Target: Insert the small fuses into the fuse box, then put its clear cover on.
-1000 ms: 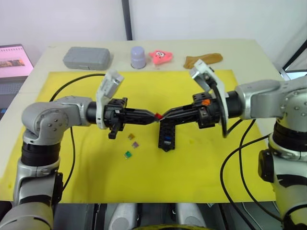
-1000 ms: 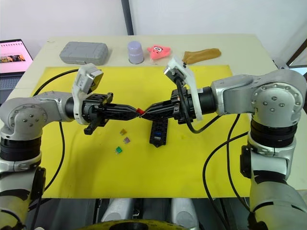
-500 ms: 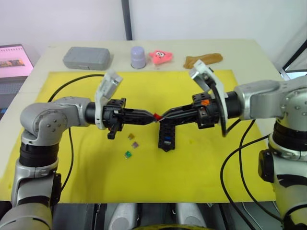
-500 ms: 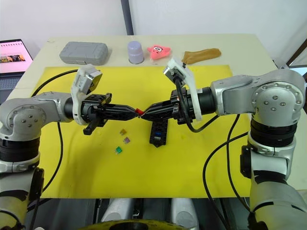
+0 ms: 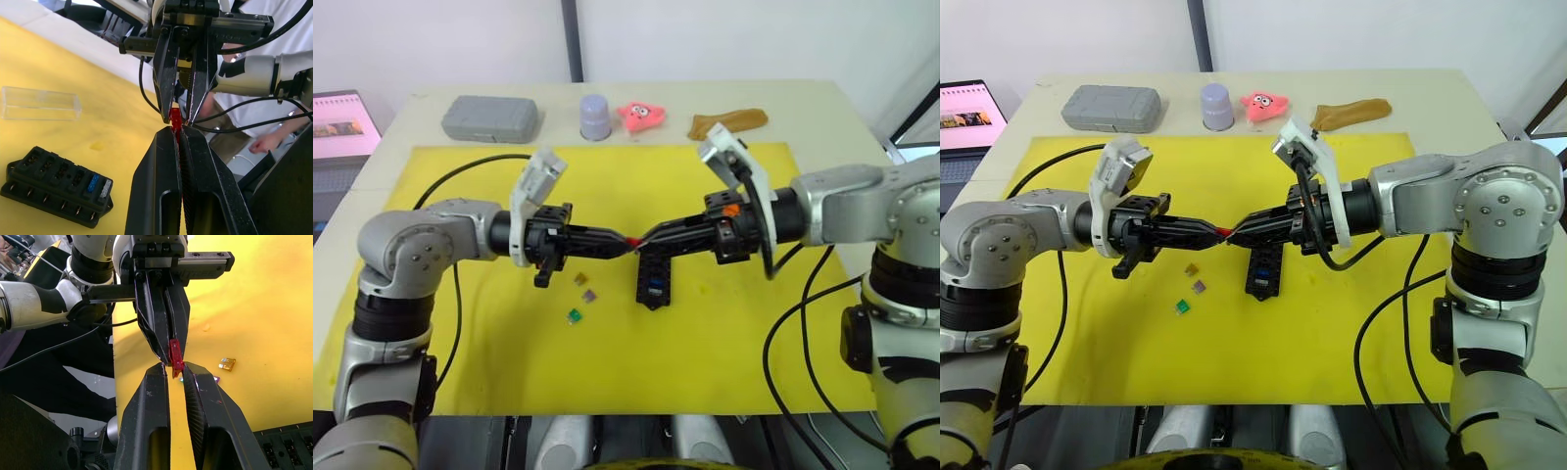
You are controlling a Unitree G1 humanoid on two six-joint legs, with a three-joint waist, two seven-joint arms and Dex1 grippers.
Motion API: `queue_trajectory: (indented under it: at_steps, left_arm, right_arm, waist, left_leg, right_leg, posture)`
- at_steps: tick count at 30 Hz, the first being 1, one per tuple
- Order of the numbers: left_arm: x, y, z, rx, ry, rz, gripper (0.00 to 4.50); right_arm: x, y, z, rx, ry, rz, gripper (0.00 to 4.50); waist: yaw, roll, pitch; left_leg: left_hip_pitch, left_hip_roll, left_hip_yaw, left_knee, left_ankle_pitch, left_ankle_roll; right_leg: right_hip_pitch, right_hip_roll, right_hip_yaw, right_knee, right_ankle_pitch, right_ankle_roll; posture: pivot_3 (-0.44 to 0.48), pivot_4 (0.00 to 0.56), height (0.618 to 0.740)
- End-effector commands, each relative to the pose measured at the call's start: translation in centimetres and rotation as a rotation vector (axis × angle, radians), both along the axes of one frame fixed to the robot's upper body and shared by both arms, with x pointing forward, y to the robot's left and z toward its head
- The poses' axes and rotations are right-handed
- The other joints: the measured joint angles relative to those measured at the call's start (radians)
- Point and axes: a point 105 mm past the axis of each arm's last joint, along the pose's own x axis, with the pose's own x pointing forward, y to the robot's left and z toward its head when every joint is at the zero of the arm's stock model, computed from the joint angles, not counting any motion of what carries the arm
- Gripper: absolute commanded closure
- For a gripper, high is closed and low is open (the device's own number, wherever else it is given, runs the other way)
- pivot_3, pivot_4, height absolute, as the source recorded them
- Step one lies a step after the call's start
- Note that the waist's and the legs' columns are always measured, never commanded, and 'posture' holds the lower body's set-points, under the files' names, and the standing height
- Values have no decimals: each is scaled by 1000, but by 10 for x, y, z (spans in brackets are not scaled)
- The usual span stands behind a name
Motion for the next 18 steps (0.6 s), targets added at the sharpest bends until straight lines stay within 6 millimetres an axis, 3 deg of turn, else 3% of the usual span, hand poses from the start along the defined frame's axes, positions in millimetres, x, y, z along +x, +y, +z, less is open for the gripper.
queue_trajectory:
  at_steps: [1, 13, 16, 18]
  left_arm:
    - [0, 2, 3, 2, -33, 5, 4500]
    - [2, 4, 1, 29, -63, 21, 4500]
    - [7, 7, -3, 67, -118, 54, 3473]
    - [7, 10, -5, 81, -149, 50, 2520]
  right_arm:
    - [-6, 4, 9, 30, -27, 42, 4479]
    - [-6, 4, 9, 9, -40, 34, 4479]
    - [-4, 3, 7, -23, -78, 16, 4500]
    - [-3, 2, 2, -61, -154, -3, 4500]
  waist:
    - [0, 0, 0]
    - [0, 0, 0]
    - [0, 0, 0]
    - [1, 0, 0]
  left_leg:
    - [0, 0, 0, 0, 0, 0]
    - [0, 0, 0, 0, 0, 0]
    - [0, 0, 0, 0, 0, 0]
    - [0, 0, 0, 0, 0, 0]
  right_leg:
    - [0, 0, 0, 0, 0, 0]
    - [0, 0, 0, 0, 0, 0]
    - [0, 0, 0, 0, 0, 0]
    - [0, 0, 0, 0, 0, 0]
  posture:
    - [0, 150, 740]
    - [0, 150, 740]
    - [0, 150, 740]
    - [0, 150, 740]
